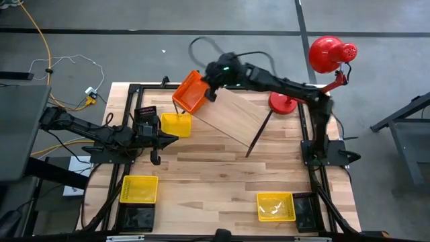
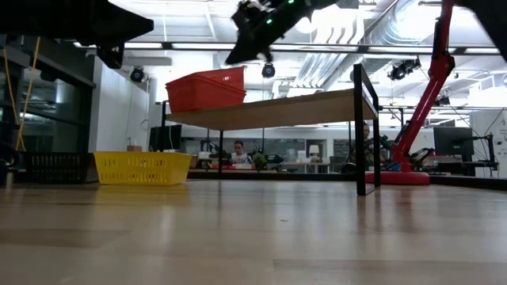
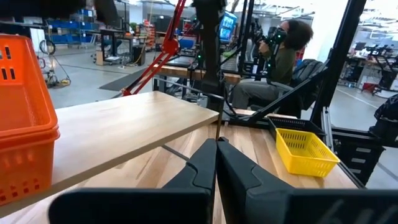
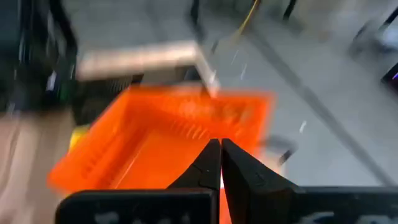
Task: Stack baskets on shelf by color
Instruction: Stack the orange bin on top of the orange bin on the shelf
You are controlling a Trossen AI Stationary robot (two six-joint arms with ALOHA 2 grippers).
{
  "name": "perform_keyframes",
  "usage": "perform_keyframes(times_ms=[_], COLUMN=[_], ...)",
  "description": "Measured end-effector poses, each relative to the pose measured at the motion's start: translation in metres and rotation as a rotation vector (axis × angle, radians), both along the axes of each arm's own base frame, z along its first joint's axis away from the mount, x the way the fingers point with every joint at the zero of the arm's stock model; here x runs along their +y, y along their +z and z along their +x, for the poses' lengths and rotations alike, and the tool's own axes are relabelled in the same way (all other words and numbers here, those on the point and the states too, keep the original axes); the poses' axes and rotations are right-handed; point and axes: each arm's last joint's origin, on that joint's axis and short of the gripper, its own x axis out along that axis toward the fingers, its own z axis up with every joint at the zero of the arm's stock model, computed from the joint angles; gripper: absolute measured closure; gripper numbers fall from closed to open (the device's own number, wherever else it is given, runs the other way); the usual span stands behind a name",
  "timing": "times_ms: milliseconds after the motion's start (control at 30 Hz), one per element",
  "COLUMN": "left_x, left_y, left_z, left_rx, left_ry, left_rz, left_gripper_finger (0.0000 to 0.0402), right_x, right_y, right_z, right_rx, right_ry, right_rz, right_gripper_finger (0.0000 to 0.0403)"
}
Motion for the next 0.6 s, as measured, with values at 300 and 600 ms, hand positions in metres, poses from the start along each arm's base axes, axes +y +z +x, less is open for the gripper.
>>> perform_keyframes(times_ms=[300,600], left_x=[0.001,0.002], left_y=[0.001,0.002], left_z=[0.000,0.000], left_rx=[-0.003,-0.005], left_ry=[0.049,0.064], left_rz=[0.018,0.061], left_gripper_finger=[0.0402,0.0401], right_x=[0.010,0.001], right_y=[-0.002,-0.033], right_z=[-0.047,-0.035], right_rx=[-0.255,-0.247], right_ry=[-0.014,-0.029], right_rz=[-0.077,-0.054], right_gripper_finger=[0.0403,0.0403])
